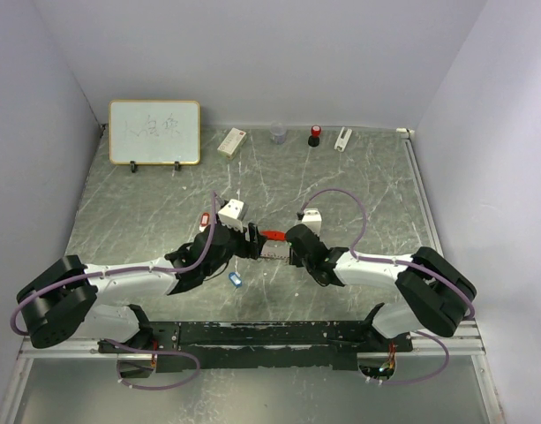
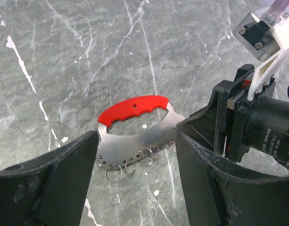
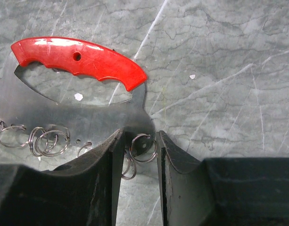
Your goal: Put the keys on the keyring
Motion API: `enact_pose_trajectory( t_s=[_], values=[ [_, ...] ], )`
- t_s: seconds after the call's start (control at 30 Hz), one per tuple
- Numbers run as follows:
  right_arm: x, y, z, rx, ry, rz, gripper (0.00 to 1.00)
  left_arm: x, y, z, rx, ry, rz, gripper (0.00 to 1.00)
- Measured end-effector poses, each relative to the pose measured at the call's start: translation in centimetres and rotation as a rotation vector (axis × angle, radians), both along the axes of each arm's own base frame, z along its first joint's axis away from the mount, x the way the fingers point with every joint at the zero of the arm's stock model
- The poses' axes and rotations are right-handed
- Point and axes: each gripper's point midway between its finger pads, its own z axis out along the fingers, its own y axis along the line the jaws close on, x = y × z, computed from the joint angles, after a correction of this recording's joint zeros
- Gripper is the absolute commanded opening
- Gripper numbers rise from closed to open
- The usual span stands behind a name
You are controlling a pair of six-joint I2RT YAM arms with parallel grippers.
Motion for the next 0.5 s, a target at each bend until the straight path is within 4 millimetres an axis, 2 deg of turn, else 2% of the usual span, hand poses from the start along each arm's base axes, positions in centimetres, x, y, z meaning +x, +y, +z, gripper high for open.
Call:
enact_pose_trajectory(
  t_s=[0.5],
  values=[
    [0.07, 0.03, 0.0, 0.001, -0.002, -0.001, 0.3, 0.13, -0.18, 0.42, -0.005, -0.008, 0.007, 0.77]
  ],
)
